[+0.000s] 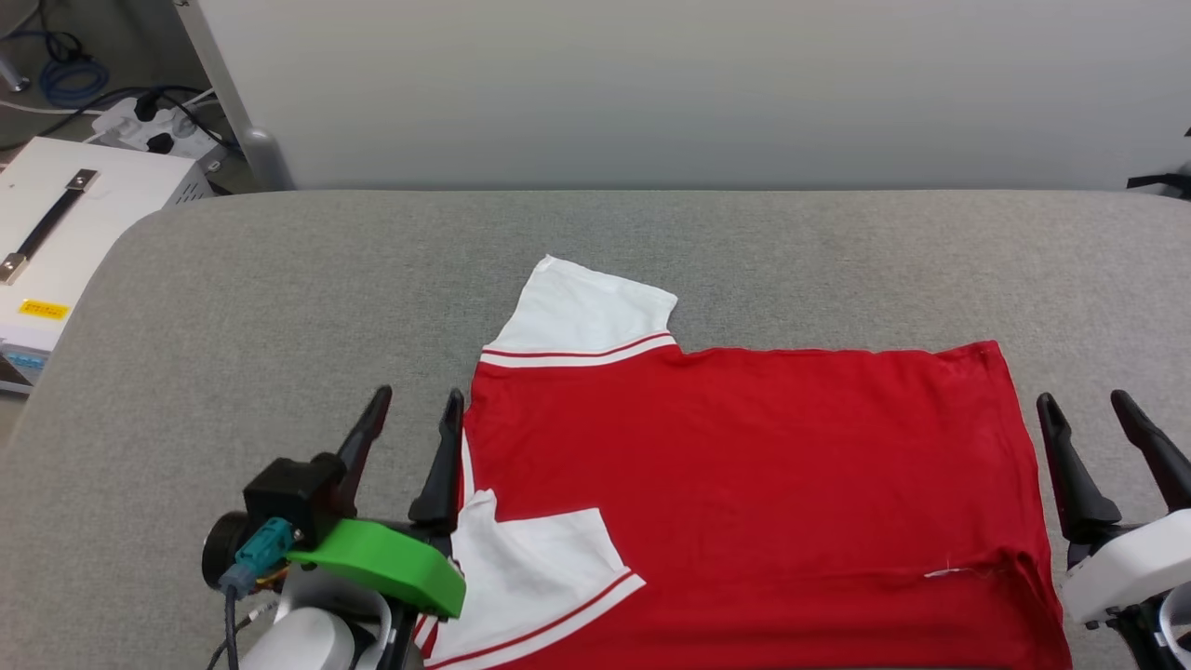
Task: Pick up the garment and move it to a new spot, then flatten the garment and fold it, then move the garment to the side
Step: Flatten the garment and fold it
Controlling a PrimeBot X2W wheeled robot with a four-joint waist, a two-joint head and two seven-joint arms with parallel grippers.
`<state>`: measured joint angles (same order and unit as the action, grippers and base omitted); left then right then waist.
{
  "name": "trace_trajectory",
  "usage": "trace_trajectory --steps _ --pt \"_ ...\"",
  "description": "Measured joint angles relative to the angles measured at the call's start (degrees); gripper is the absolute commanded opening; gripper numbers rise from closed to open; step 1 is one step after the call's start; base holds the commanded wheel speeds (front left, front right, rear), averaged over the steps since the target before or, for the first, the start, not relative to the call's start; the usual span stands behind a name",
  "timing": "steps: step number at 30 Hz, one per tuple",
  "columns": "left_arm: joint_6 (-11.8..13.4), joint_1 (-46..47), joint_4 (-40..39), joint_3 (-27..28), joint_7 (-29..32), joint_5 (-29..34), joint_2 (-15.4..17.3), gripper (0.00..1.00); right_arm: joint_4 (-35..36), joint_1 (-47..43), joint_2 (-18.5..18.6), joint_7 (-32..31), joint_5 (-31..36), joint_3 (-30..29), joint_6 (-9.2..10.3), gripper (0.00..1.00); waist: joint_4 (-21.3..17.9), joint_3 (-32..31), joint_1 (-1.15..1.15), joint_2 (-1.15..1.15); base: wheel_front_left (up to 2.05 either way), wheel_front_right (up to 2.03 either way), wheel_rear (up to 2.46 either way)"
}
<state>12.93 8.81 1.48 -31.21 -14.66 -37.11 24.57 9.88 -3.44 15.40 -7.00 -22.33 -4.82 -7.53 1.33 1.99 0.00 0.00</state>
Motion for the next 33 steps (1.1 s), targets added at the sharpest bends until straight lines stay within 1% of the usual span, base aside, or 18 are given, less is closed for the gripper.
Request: trace_trajectory --steps 3,4,7,11,12,14,16,19,22,24,27,30,33 --pt "-1.9 0.0 -2.3 4.3 0.0 3.1 -2.4 1.0 -0.5 0.0 -0.8 2.5 0.6 1.2 0.0 1.0 -0.8 0.5 0.0 0.0 0.0 0.0 0.0" --pt "-2.9 0.0 -2.5 5.4 0.0 3.8 -3.2 1.0 -0.8 0.1 -1.0 3.1 0.9 1.6 0.0 1.0 -1.1 0.7 0.0 0.0 0.0 0.0 0.0" --pt "-5.4 0.0 -2.6 8.0 0.0 6.1 -4.4 1.0 -1.8 0.5 -1.6 4.5 2.2 2.6 0.0 1.0 -2.2 1.5 0.0 0.0 0.0 0.0 0.0" --pt "-9.1 1.3 -0.2 8.3 0.0 7.4 -4.3 1.0 -2.0 2.2 -3.2 6.5 2.6 3.8 0.0 1.0 -3.8 3.3 0.0 0.0 0.0 0.0 0.0" --pt "-11.4 4.0 2.0 7.2 0.6 8.3 -3.2 1.0 -2.0 3.2 -3.8 7.3 2.6 4.3 0.0 1.0 -4.6 4.6 0.0 0.0 0.0 0.0 0.0" --pt "-12.5 7.7 3.9 7.0 2.2 8.9 -2.6 1.0 -2.3 3.6 -4.0 7.3 2.8 4.9 0.0 1.0 -5.4 5.8 0.0 0.0 0.0 0.0 0.0" --pt "-14.3 12.1 6.1 6.6 5.0 8.9 -2.0 1.0 -2.6 4.2 -4.0 7.6 2.9 5.4 0.0 1.0 -6.1 7.2 0.0 0.0 0.0 0.0 0.0" --pt "-17.3 20.1 10.1 5.5 11.1 8.6 -0.5 1.0 -2.8 6.1 -4.0 8.5 2.9 6.0 0.01 1.0 -7.1 9.8 0.0 0.0 0.0 0.0 0.0" --pt "-19.1 27.6 13.9 3.6 17.7 8.0 1.6 1.0 -3.3 7.7 -4.2 9.1 3.0 6.9 0.0 1.0 -8.3 12.3 0.0 0.0 0.0 0.0 0.0" --pt "-19.8 32.5 16.5 2.4 22.1 6.8 2.9 1.0 -3.5 8.6 -4.2 9.4 3.1 7.4 0.0 1.0 -9.0 13.8 0.0 0.0 0.0 0.0 0.0" --pt "-20.0 39.9 20.3 -0.1 28.9 5.7 5.1 1.0 -4.0 10.3 -4.3 10.1 3.1 8.5 0.0 1.0 -10.1 16.3 0.0 0.0 0.0 0.0 0.0" --pt "-20.1 46.2 22.4 -3.6 34.6 2.4 7.1 1.0 -3.9 11.8 -5.6 10.6 1.8 9.3 0.01 1.0 -11.4 18.7 0.01 0.0 0.0 0.0 0.0" --pt "-20.2 51.0 25.6 -6.3 40.8 -1.1 8.4 1.0 -3.6 12.7 -5.7 10.6 1.7 10.5 0.0 1.0 -12.7 21.0 0.01 0.0 0.0 0.0 0.0"
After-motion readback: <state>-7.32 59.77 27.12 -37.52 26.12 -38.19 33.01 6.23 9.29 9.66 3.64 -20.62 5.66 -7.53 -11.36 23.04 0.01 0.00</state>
